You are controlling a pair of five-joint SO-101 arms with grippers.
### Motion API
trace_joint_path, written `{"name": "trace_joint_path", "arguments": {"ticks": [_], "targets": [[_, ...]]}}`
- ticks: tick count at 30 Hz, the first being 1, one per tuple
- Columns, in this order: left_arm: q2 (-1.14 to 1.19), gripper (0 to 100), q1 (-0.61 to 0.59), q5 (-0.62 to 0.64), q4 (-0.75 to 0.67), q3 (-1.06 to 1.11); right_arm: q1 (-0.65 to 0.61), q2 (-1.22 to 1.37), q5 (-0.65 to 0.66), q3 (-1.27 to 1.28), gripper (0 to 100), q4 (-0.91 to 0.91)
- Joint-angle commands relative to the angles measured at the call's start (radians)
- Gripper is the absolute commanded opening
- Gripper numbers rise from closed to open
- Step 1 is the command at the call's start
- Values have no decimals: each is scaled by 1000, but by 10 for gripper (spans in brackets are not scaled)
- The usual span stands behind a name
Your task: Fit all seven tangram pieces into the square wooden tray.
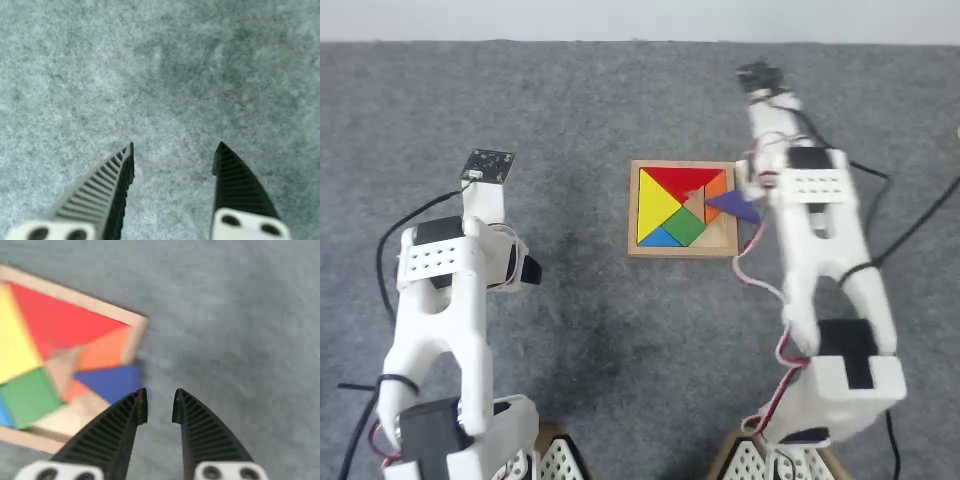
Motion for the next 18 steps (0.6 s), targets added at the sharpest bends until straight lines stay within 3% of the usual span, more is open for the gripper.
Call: {"name": "trace_joint_path", "arguments": {"ticks": [1,10,18], "targets": [[-43,250,-2,-12,-21,-5,36,67,52,-12,104,-38],[-43,250,-2,-12,-23,16,31,226,63,-68,104,-71],[-41,250,-2,-12,-44,22,-18,209,63,-35,104,-36]]}}
